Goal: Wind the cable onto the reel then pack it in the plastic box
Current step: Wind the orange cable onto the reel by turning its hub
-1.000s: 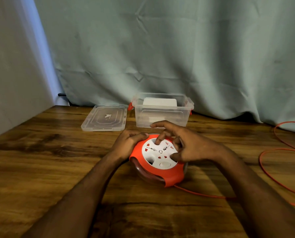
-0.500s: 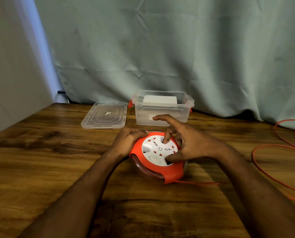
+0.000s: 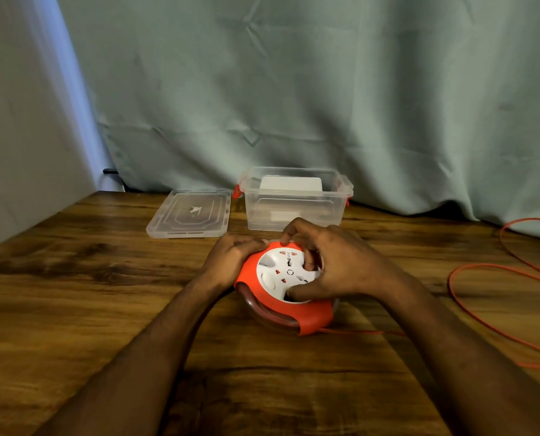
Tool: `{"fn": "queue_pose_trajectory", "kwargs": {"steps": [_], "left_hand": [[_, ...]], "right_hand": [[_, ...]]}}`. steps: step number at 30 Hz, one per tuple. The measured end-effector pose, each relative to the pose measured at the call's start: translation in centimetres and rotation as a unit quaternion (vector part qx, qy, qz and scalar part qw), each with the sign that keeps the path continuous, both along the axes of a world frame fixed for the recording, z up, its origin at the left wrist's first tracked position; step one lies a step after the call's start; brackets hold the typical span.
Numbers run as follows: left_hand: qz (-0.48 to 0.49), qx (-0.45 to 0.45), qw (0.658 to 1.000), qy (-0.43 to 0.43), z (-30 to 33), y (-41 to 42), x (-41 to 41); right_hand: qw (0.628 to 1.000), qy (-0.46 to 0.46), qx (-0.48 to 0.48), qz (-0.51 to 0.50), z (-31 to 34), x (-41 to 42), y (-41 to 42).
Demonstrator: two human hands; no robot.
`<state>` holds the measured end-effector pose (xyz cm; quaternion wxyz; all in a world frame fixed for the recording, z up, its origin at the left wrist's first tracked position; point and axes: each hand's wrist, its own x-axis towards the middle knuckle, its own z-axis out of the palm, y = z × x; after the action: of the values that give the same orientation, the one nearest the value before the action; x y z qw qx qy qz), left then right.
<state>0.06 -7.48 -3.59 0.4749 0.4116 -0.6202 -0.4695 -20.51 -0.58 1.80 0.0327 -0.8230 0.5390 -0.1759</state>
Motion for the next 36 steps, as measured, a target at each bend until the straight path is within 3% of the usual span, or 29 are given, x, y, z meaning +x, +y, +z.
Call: {"fn": "queue_pose_trajectory", "kwargs": {"steps": [12,19,24,36], "left_hand": [[-0.008,-0.004,1.000,-0.014,0.1,0.0,0.0],[-0.004,0.010,1.000,0.014,0.3,0.0,0.0],[-0.008,0.024,0.999,0.026,0.3,0.2,0.1],[-0.025,0.022,0.999,0.001,0.8,0.7,0.2]], "right_hand": [[0.998,0.041,-0.022,-0.044,-0.9,1.5,-0.5],[0.999,0.005,-0.033,-0.010,-0.3,1.1,0.0],[0.996,-0.047,0.031,0.064,1.1,-0.8,0.0],[0.990,-0.070,0.086,0.083,0.6,-1.2,-0.4]]}}
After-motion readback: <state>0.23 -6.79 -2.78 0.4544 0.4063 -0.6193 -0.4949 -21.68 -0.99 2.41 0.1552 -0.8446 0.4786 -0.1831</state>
